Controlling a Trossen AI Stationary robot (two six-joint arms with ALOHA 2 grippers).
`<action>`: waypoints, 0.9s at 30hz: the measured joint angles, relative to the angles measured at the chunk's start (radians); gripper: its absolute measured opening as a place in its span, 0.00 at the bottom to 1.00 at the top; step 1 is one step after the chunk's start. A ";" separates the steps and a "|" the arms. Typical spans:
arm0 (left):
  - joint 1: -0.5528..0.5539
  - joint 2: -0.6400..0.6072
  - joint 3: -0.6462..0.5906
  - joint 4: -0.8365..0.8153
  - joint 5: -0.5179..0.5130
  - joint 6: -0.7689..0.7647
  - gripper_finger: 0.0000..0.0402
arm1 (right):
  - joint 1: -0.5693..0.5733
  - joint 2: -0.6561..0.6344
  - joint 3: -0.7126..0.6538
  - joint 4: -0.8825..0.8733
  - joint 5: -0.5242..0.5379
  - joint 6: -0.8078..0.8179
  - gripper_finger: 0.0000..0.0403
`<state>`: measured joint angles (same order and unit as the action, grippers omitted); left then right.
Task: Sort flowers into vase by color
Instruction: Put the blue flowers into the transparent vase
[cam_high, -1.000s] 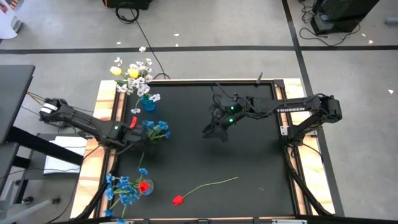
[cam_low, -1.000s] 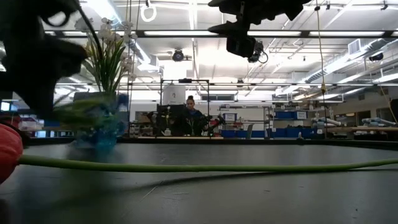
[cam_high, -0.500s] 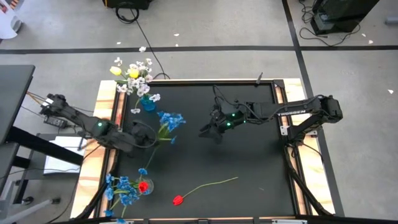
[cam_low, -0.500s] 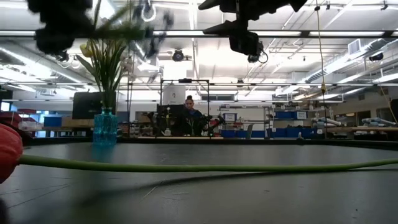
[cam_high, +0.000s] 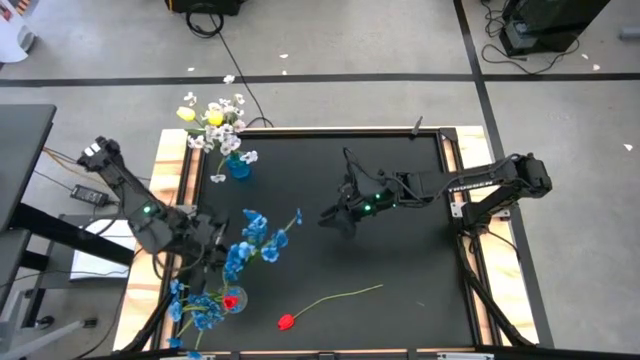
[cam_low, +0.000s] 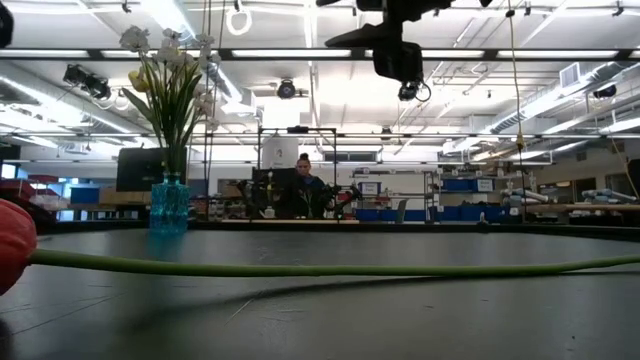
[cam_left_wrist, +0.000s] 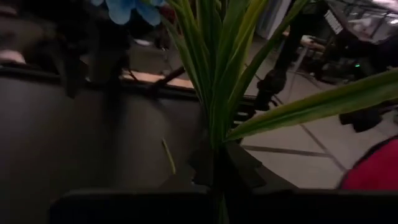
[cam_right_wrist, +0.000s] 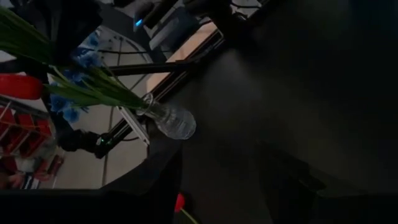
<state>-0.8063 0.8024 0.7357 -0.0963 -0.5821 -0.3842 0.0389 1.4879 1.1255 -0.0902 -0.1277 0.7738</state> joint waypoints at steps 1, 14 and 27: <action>-0.026 0.000 -0.003 0.005 -0.034 0.012 0.04 | 0.005 0.000 0.000 0.000 0.010 0.013 0.51; -0.272 0.000 -0.142 0.155 -0.292 -0.011 0.04 | 0.070 0.000 0.000 0.009 0.094 0.098 0.51; -0.333 0.011 -0.142 -0.001 -0.387 -0.082 0.04 | 0.081 0.000 0.000 0.014 0.110 0.148 0.51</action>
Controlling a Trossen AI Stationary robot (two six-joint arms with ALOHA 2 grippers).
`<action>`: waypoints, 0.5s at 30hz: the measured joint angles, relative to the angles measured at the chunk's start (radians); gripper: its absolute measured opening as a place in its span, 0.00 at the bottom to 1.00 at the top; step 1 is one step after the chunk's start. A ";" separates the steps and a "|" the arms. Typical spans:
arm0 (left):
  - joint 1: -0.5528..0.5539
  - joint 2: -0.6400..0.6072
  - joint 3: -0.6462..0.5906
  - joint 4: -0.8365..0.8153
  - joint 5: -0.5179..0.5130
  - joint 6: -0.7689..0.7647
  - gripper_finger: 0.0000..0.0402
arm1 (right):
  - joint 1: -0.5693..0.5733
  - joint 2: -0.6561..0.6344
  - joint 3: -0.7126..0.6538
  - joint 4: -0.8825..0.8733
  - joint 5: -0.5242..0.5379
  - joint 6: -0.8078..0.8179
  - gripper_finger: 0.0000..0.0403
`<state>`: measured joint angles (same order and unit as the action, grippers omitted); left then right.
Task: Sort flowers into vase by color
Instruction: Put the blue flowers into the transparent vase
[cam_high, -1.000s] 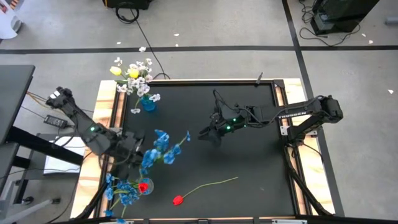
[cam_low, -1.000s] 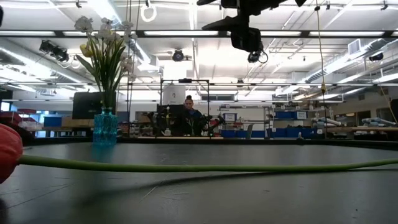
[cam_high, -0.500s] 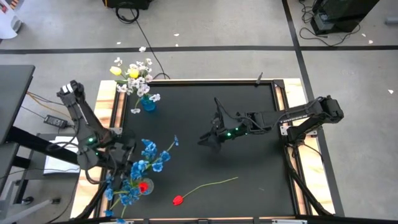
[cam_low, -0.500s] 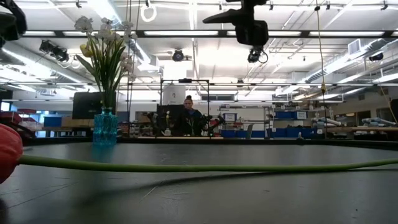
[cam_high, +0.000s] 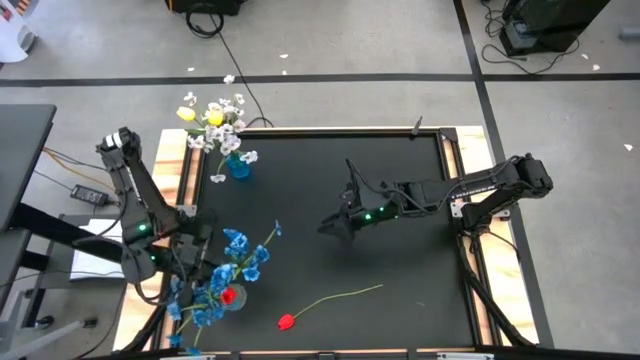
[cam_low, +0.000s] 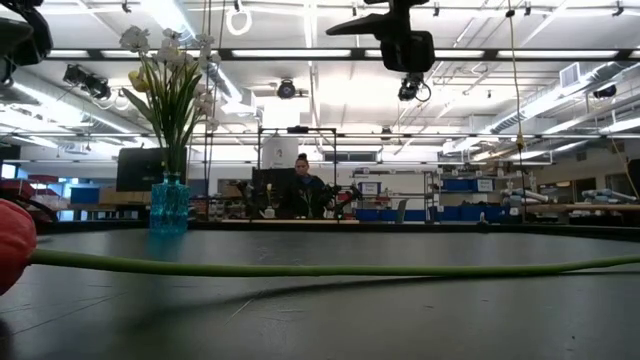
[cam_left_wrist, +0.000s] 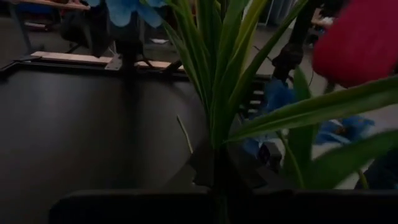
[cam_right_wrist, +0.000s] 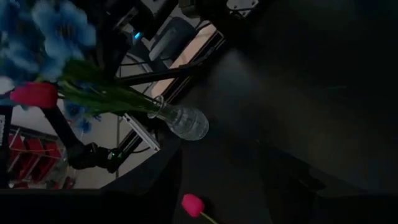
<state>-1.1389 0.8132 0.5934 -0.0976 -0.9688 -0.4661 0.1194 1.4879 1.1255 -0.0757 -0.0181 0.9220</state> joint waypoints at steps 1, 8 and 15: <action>0.000 0.003 0.000 -0.005 0.000 -0.002 0.04 | 0.000 0.000 0.000 0.000 0.001 0.003 0.51; 0.003 0.006 0.000 0.036 -0.002 0.004 0.06 | 0.013 0.000 0.000 0.001 0.022 0.003 0.51; 0.003 0.005 0.000 0.042 -0.002 -0.002 0.18 | 0.016 0.000 0.000 0.008 0.026 0.003 0.51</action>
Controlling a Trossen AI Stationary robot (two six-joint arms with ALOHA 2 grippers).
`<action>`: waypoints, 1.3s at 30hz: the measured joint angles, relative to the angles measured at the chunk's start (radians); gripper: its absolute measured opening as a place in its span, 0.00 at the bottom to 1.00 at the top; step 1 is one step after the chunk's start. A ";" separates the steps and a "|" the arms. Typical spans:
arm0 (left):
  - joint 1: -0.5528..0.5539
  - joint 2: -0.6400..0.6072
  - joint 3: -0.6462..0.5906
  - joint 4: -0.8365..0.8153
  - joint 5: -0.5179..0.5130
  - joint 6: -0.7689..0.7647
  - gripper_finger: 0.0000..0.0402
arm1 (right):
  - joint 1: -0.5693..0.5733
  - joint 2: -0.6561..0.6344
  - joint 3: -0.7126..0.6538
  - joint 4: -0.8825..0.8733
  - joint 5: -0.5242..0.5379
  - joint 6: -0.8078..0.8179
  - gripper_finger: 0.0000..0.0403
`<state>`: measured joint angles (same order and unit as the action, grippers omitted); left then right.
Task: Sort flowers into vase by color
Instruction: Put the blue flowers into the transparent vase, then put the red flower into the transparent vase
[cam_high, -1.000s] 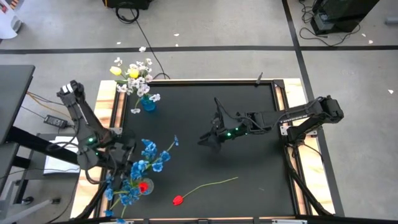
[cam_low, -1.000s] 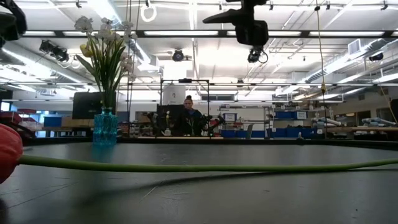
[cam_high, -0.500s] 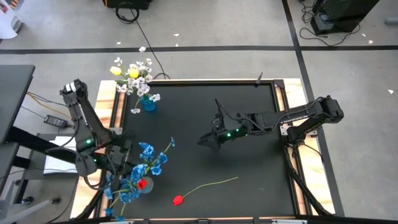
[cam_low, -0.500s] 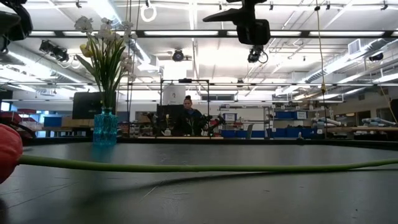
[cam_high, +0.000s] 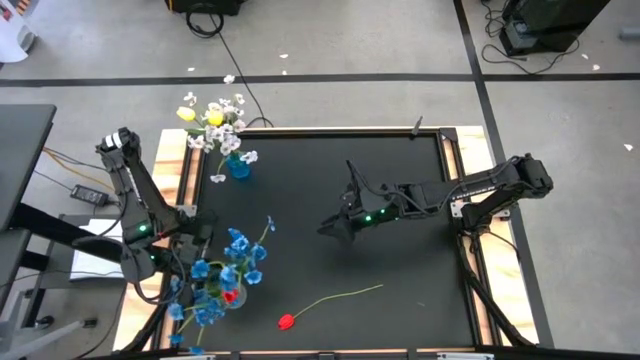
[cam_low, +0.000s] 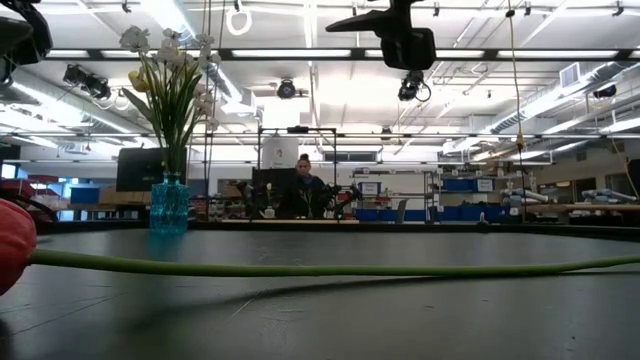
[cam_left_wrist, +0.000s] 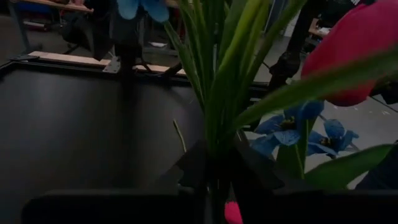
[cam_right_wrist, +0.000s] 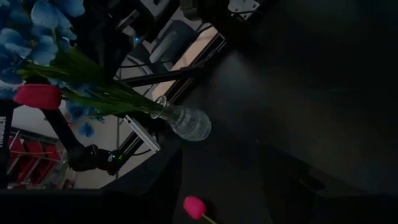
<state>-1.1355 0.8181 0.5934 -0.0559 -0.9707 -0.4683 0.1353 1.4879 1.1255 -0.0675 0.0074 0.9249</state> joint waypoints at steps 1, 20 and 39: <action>0.000 0.000 0.000 0.000 0.000 0.000 0.19 | 0.000 0.000 0.000 0.004 0.000 0.000 0.51; -0.059 -0.039 0.000 0.048 0.003 0.095 0.28 | 0.000 0.000 0.000 0.031 -0.008 0.019 0.51; -0.147 -0.335 0.000 0.008 -0.143 0.098 0.28 | 0.070 0.084 0.001 0.081 -0.028 -0.489 0.51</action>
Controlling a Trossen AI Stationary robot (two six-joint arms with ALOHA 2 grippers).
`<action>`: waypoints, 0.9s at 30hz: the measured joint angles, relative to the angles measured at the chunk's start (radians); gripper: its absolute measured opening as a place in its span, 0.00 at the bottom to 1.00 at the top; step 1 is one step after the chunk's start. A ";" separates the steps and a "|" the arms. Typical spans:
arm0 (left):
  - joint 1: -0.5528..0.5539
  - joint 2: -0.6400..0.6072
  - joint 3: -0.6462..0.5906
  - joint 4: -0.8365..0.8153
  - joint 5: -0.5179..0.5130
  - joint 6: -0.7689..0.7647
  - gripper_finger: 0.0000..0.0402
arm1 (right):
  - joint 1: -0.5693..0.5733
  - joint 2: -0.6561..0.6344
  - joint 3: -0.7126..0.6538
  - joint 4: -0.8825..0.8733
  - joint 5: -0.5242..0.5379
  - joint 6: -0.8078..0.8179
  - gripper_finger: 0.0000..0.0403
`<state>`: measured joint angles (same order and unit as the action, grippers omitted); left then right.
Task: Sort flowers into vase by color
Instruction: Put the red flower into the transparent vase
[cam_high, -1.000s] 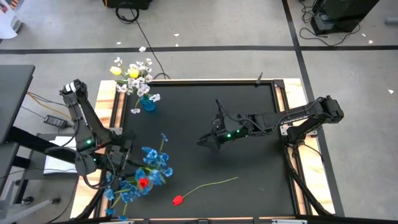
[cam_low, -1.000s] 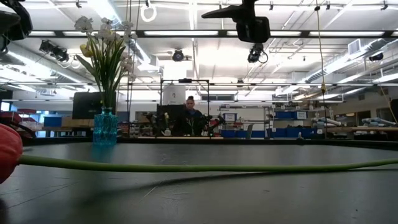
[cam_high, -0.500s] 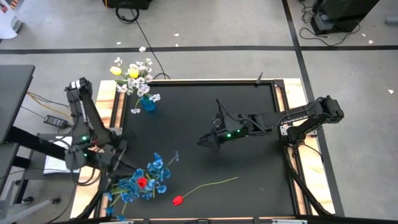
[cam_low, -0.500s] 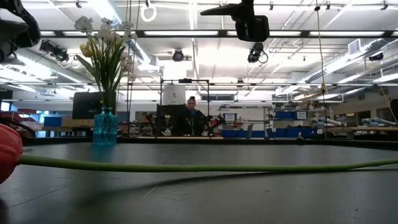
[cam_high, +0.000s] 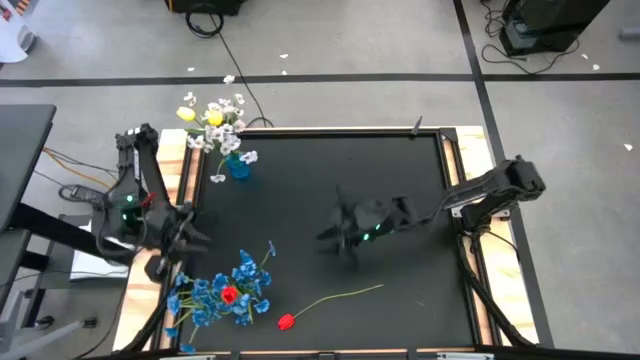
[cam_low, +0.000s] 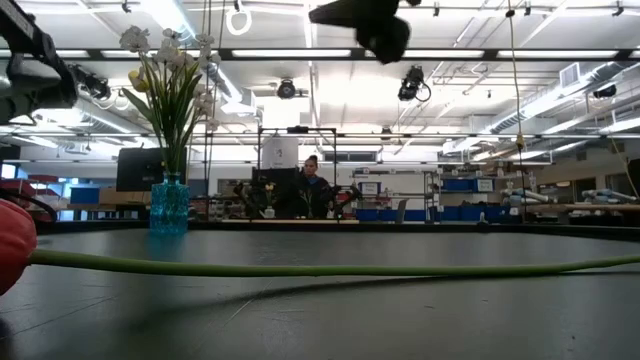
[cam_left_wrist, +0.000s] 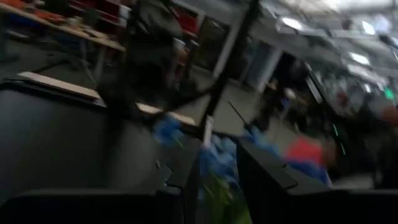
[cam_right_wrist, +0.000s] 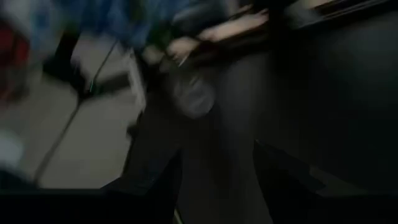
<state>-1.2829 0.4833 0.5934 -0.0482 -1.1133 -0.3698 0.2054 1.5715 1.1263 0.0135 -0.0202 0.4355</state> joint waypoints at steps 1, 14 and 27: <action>0.000 -0.020 0.000 0.001 -0.021 0.001 0.28 | 0.009 0.028 0.000 0.014 -0.023 -0.037 0.51; 0.001 -0.076 0.087 0.154 -0.134 0.316 0.28 | 0.101 0.320 0.000 0.147 -0.183 -0.178 0.45; 0.001 -0.051 0.143 0.141 -0.254 0.383 0.28 | 0.172 0.442 0.001 0.148 -0.057 -0.293 0.43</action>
<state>-1.2822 0.4320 0.7364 0.0933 -1.3671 0.0131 0.3779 2.0137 1.1275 0.1617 -0.0774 0.1422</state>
